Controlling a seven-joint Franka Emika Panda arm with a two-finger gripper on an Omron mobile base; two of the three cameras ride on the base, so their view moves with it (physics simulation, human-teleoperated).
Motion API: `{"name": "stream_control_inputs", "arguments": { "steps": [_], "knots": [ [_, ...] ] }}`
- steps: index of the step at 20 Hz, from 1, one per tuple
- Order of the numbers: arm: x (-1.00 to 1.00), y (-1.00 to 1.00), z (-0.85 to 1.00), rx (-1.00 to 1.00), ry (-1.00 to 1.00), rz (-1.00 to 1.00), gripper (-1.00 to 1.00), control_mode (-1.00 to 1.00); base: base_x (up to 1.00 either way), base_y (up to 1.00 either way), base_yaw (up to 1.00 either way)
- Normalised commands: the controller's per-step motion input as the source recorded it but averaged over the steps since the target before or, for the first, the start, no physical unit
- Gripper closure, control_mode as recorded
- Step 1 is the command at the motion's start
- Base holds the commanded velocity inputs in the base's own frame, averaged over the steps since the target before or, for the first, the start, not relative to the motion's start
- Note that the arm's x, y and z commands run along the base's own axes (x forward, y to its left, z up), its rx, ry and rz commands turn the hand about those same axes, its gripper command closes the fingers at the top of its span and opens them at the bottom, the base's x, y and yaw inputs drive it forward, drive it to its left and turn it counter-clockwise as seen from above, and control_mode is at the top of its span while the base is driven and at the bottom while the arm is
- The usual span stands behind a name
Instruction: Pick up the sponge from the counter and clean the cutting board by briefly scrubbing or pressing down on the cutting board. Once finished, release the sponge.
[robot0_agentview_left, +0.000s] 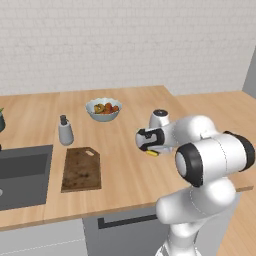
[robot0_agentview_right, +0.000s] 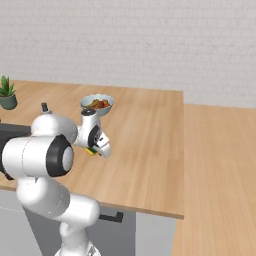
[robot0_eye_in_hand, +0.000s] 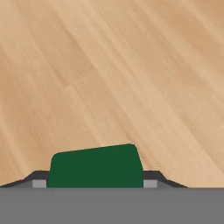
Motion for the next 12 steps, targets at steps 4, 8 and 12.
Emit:
{"name": "stream_control_inputs", "arguments": {
  "steps": [4, 8, 12],
  "knots": [
    [-0.06, -0.15, -0.39, 0.00, 0.02, 0.00, 1.00, -1.00, 0.00, 0.00, 0.00],
    [-0.02, -0.17, -0.50, 0.00, 0.00, 0.00, 1.00, -1.00, 0.00, 0.00, 0.00],
    [0.00, -0.09, -0.51, 0.00, 0.00, 0.00, 1.00, -1.00, 0.00, 0.00, 0.00]
  ]
}}
